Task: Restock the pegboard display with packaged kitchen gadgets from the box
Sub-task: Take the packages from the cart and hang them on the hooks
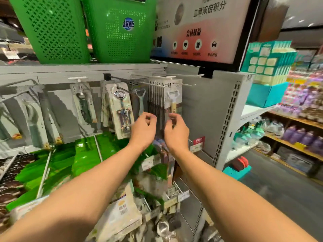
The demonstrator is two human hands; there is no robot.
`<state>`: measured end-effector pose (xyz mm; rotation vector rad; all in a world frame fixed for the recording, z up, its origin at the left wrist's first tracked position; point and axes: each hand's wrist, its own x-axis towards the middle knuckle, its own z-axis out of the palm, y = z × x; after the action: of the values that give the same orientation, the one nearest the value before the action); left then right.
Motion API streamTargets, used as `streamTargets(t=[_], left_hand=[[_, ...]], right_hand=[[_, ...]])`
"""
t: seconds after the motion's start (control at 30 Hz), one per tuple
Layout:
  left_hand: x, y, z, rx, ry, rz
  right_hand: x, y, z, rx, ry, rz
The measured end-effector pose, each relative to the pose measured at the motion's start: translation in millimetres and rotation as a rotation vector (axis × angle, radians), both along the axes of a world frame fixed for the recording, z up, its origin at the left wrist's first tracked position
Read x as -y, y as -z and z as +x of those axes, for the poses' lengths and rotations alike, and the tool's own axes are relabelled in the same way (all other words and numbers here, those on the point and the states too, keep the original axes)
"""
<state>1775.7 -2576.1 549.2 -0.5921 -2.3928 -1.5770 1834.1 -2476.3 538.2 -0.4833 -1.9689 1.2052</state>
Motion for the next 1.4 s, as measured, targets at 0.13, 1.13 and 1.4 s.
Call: streamTargets(t=[0.13,1.13,1.4], left_hand=[[-56.8,24.2,46.2,0.104,0.122,-0.037],[-440.3,381.2,260.2,0.604,0.982,-0.715],[-449.8,469.1,267.8,0.716,1.017,-1.006]], right_hand=[[-45.8,23.3,67.4,0.030,0.118,-0.060],[-339.9,373.2,368.0,0.618,0.935,-0.790],[-336.1,460.0,386.7,0.713,0.985,-0.995]])
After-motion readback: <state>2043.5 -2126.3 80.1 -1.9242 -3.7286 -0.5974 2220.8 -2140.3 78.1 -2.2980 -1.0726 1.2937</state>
